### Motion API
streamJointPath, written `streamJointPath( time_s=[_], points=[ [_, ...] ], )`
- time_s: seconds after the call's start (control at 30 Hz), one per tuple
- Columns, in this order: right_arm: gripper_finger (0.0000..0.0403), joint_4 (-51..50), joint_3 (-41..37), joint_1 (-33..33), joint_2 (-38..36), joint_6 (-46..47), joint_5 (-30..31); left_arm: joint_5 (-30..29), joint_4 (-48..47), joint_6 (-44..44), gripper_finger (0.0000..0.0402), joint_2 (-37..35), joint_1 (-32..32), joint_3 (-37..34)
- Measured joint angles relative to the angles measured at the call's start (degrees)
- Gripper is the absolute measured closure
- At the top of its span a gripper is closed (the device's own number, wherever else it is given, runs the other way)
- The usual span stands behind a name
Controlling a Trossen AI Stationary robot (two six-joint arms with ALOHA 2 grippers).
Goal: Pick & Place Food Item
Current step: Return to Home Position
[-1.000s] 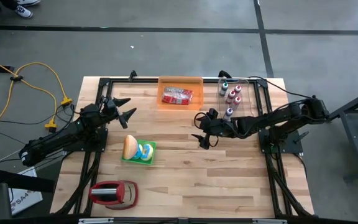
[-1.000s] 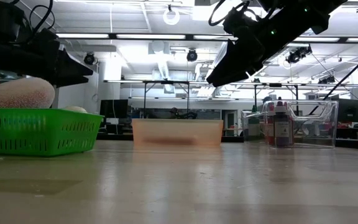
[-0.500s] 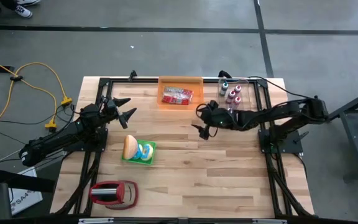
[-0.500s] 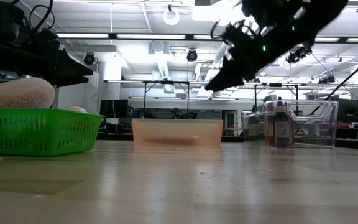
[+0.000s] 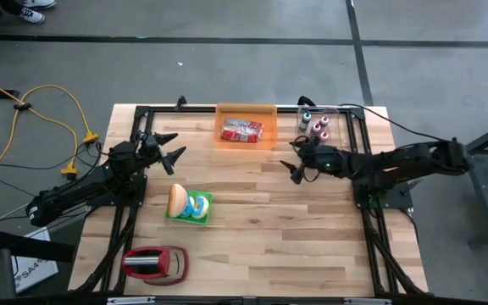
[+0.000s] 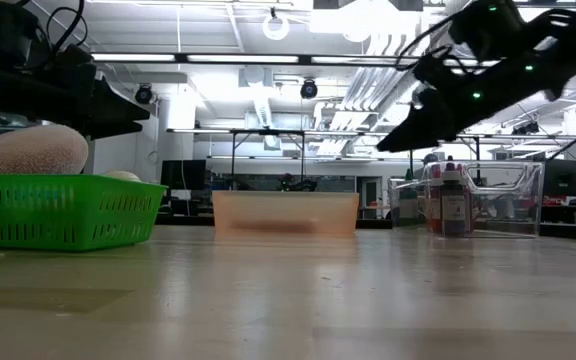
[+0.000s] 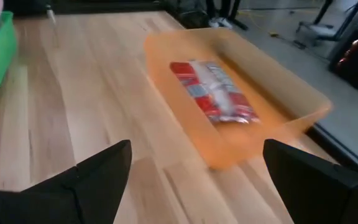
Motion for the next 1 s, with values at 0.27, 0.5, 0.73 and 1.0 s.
streamJointPath(
  time_s=[0.27,0.5,0.73,1.0],
  points=[
    [0.005,-3.9,-6.1,-0.72,-12.82,-0.55,1.06,-0.02,0.44,0.0,0.0096,0.17,0.0,0.0],
    [0.005,-9.07,-8.04,-0.72,-21.14,-0.61,1.51,-0.07,0.81,0.0,0.0096,0.17,0.0,0.0],
    [0.005,-12.62,-10.95,-0.72,-28.81,-0.53,2.86,-0.09,0.87,0.0,0.0096,0.17,0.0,0.0],
    [0.005,-12.76,-16.01,-0.72,-37.35,-0.5,5.43,-0.12,0.87,0.0,0.0096,0.17,0.0,0.0]
  ],
)
